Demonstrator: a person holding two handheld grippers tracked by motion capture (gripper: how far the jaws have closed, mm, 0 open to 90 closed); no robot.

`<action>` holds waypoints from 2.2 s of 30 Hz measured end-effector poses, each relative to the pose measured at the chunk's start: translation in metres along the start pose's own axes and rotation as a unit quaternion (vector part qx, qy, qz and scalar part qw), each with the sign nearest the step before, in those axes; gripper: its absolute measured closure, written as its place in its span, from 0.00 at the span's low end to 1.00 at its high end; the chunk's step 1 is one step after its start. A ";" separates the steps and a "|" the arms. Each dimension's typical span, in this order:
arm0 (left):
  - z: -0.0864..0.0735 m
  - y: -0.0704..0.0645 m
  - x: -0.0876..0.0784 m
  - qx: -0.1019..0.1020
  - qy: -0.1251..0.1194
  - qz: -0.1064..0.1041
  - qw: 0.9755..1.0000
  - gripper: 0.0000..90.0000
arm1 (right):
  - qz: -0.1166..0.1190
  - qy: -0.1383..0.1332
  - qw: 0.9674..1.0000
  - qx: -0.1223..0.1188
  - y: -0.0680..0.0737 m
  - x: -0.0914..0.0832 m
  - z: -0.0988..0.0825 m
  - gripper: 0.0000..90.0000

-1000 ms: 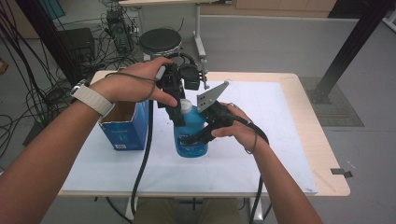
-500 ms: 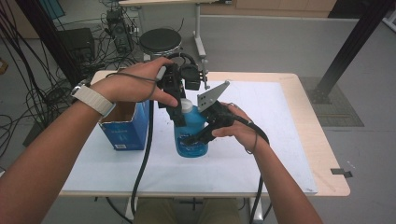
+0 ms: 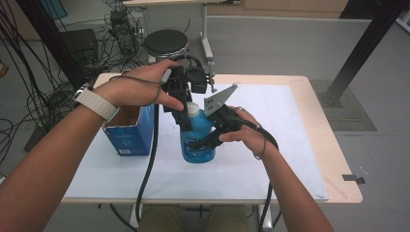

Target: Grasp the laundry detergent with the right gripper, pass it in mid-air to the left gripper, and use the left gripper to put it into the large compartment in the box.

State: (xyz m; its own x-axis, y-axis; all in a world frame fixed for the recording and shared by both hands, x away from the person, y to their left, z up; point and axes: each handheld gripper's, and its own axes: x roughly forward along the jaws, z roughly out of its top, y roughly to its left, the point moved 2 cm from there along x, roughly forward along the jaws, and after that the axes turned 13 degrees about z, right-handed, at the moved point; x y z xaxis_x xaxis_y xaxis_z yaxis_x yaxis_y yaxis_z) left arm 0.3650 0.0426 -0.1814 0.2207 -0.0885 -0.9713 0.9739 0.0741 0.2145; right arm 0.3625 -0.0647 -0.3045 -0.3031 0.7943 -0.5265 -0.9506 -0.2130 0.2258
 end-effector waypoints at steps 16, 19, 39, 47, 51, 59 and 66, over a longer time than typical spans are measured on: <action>0.000 0.000 0.000 0.000 -0.002 0.000 1.000 0.10 | 0.002 0.000 1.000 0.001 0.000 0.000 0.001 0.48; 0.000 0.000 0.001 -0.001 -0.002 0.000 1.000 0.10 | 0.002 -0.001 1.000 -0.001 0.000 0.001 0.001 0.48; 0.001 0.001 0.006 -0.003 -0.003 -0.001 1.000 0.10 | 0.004 0.003 1.000 -0.002 0.001 0.002 0.004 0.48; 0.003 0.000 0.010 0.000 -0.002 -0.002 1.000 0.11 | 0.001 0.003 1.000 -0.006 0.002 0.002 0.007 0.48; 0.004 -0.001 0.012 0.000 -0.003 -0.003 1.000 0.11 | 0.006 0.001 1.000 -0.003 0.003 0.001 0.009 0.48; 0.006 -0.003 0.016 0.005 -0.004 -0.006 1.000 0.11 | 0.004 0.000 1.000 -0.009 0.004 0.000 0.010 0.48; 0.007 -0.005 0.018 0.010 -0.010 -0.008 1.000 0.16 | 0.004 -0.003 1.000 -0.008 0.005 -0.002 0.013 0.48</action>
State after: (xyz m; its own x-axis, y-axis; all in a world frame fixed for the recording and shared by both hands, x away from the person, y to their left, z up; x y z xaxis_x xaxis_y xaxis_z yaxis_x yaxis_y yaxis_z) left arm 0.3646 0.0340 -0.1990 0.2050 -0.1085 -0.9727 0.9783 0.0529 0.2003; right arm 0.3591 -0.0599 -0.2922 -0.3096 0.7964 -0.5196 -0.9493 -0.2280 0.2162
